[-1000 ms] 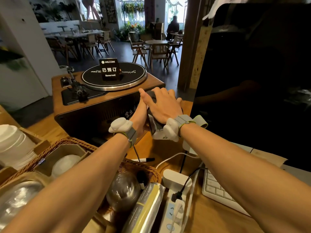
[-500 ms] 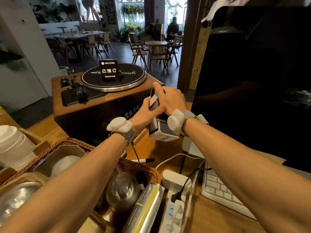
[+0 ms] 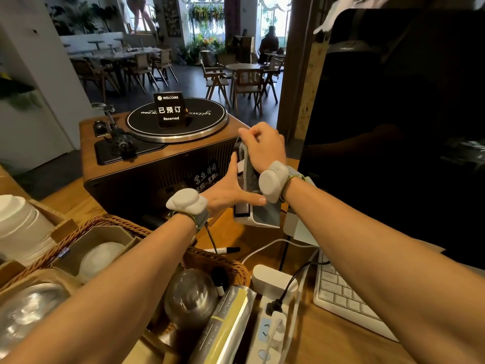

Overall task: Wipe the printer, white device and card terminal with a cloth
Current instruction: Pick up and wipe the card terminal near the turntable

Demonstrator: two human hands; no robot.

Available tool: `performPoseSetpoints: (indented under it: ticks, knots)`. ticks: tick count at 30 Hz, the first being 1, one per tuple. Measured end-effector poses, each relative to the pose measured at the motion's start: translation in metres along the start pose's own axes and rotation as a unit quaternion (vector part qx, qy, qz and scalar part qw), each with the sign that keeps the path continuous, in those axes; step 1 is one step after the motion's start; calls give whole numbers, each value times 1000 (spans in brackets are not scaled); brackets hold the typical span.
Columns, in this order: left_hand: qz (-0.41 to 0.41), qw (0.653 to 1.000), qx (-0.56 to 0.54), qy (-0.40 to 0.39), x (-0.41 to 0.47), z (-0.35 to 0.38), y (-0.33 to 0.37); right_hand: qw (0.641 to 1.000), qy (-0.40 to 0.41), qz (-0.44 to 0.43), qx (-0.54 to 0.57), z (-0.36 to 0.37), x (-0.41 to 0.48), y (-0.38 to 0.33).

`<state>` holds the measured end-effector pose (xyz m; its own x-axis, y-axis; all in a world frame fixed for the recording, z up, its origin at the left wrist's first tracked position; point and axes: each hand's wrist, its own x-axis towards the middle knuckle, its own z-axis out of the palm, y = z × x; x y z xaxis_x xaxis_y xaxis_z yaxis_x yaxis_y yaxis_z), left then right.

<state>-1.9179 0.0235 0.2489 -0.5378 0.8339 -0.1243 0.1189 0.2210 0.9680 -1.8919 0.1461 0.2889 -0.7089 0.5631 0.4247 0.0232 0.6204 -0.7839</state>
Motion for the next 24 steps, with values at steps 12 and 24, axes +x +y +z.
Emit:
performPoseSetpoints:
  ticks: [12,24]
  knots:
    - [68,990,67,107,3,-14,11,988,-152,-6,-29,-7,-9,0]
    - [50,984,159,57,-1,-18,7,962,-231,137,50,-1,-6,-6]
